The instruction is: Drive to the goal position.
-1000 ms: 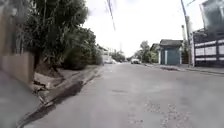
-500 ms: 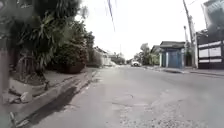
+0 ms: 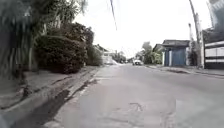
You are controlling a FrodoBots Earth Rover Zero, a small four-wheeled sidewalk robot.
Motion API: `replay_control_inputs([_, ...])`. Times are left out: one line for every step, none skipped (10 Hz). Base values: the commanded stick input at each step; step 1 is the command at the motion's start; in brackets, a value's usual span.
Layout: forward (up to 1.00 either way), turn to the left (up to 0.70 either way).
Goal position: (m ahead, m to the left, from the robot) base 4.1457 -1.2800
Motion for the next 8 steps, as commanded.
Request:
replay_control_inputs([1.0, 0.0])
replay_control_inputs([1.0, 0.0])
replay_control_inputs([1.0, 0.0])
replay_control_inputs([1.0, 0.0])
replay_control_inputs([1.0, 0.0])
replay_control_inputs([1.0, 0.0])
replay_control_inputs([1.0, -0.01])
replay_control_inputs([1.0, -0.02])
